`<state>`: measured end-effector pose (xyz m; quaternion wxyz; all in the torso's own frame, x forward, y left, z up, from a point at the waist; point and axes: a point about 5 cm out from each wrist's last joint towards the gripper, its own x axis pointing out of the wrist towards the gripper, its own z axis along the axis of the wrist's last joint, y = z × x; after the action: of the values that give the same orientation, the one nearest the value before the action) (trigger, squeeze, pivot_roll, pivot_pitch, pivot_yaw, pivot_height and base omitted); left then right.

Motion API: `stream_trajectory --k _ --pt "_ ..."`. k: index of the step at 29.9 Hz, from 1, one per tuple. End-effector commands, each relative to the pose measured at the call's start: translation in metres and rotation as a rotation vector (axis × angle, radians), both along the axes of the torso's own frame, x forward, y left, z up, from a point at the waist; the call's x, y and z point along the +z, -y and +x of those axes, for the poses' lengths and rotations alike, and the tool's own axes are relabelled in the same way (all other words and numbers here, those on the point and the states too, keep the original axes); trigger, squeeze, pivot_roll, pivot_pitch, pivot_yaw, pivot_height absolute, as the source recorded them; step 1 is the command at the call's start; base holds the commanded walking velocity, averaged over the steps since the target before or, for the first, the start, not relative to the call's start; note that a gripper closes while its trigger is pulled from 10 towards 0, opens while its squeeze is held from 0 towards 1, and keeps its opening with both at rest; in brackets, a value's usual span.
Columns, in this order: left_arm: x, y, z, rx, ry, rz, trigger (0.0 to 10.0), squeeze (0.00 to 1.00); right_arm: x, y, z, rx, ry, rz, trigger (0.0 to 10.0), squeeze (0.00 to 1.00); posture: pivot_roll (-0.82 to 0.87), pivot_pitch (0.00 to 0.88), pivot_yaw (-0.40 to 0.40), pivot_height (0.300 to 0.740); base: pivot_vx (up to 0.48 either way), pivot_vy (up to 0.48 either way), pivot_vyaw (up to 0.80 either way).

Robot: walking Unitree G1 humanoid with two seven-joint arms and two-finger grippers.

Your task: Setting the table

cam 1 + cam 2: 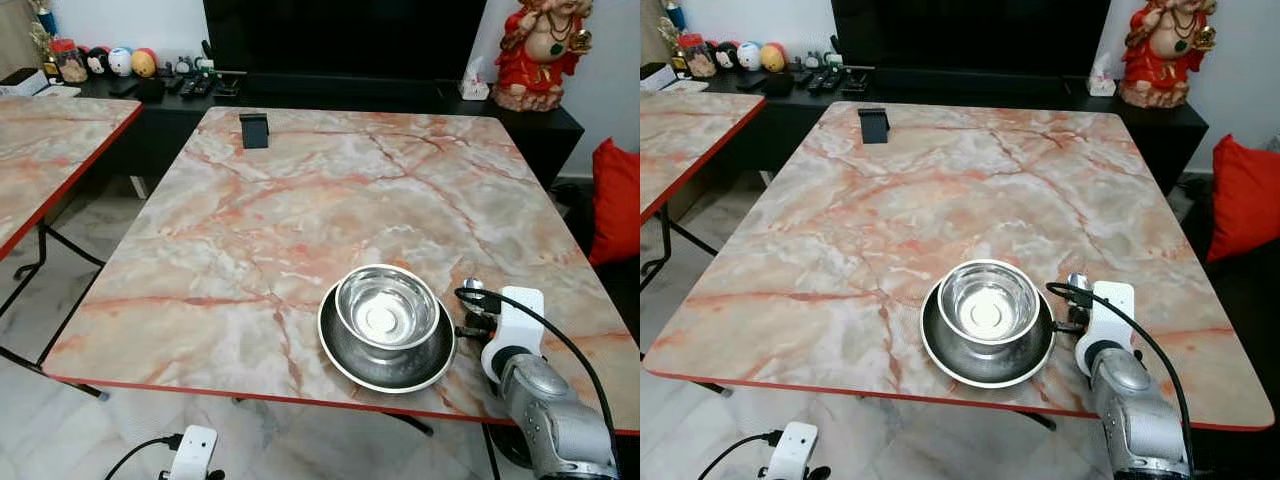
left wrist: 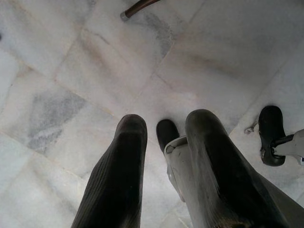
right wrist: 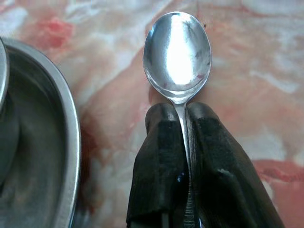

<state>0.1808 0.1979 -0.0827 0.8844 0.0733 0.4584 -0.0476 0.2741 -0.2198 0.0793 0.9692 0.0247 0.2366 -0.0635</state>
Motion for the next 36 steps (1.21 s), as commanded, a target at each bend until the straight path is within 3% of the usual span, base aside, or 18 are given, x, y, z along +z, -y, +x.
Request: stream_trajectory --k 1,36 --pt "-0.003 0.001 -0.005 -0.003 -0.028 0.004 10.0 0.00 0.002 0.001 0.003 -0.007 0.015 0.010 10.0 0.00 -0.03 0.000 -0.029 0.740 0.000 0.000 0.00" --pt "-0.004 0.003 -0.006 -0.007 -0.030 0.003 10.0 0.00 -0.010 -0.006 0.006 0.013 0.010 0.008 10.0 0.00 -0.03 0.000 -0.028 0.740 0.000 0.000 0.00"
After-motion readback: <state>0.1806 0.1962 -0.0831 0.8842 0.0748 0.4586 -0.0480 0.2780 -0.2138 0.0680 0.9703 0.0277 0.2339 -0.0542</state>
